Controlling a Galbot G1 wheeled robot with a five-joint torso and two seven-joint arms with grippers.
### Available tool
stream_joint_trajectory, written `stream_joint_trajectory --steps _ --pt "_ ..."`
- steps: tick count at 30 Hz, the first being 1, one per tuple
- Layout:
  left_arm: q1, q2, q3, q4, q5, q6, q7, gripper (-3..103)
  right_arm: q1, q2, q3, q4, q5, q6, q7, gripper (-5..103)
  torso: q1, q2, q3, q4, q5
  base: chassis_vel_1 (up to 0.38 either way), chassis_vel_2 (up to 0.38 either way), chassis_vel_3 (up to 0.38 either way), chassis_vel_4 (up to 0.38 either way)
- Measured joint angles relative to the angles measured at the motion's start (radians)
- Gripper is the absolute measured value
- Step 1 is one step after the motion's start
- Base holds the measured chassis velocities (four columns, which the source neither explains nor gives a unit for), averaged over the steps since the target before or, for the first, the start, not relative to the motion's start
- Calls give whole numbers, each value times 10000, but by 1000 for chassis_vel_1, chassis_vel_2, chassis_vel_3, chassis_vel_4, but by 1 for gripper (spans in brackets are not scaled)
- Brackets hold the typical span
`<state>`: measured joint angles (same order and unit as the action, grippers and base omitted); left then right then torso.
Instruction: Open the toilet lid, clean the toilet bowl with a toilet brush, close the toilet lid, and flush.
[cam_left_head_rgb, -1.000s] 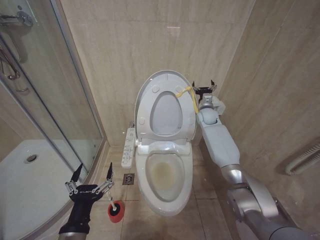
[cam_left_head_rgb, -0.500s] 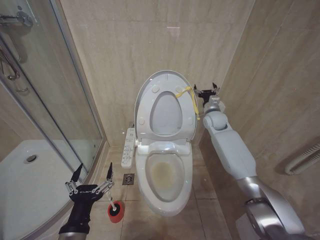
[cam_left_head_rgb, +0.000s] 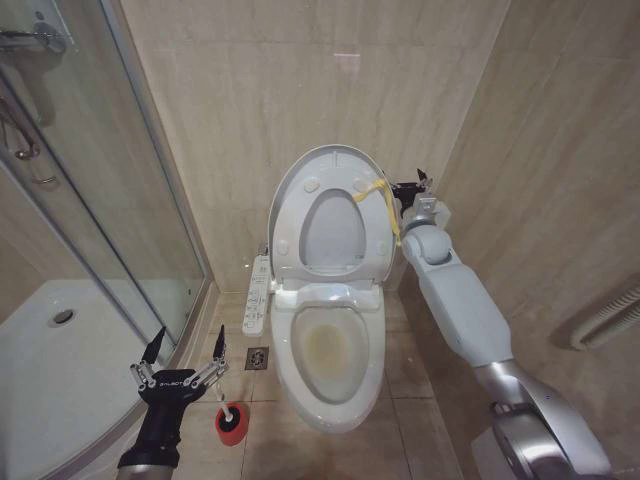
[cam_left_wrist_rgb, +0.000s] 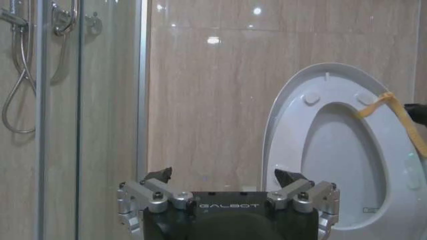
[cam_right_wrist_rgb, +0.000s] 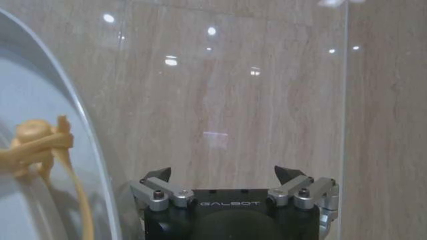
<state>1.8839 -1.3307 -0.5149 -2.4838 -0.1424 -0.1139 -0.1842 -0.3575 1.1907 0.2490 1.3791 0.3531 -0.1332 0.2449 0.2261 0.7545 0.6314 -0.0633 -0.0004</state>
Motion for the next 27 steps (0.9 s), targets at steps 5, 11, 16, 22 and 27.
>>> stream_joint_trajectory --steps 5,11,16,22,27 --pt "0 0 0 0 0 0 0 100 -1151 -598 249 1498 740 -450 151 100 0 -1 1 -6 6 0 0 0 0" --pt "0 1 0 0 0 0 0 100 -3194 -1636 1184 3944 2211 -984 425 100 0 0 0 -8 5 0 0 0 0" --pt "0 1 0 0 0 0 1 100 -4774 -2209 1915 5391 3100 -1233 609 100 -1 0 -1 -11 7 0 0 0 0" --pt "0 0 0 0 0 0 0 100 -6363 -2507 2624 6715 3639 -1325 1036 100 -1 0 0 -7 3 0 0 0 0" --pt "0 0 1 0 0 0 0 100 -7166 -2600 2926 7505 3787 -1384 1477 100 0 0 0 -6 4 0 0 0 0"
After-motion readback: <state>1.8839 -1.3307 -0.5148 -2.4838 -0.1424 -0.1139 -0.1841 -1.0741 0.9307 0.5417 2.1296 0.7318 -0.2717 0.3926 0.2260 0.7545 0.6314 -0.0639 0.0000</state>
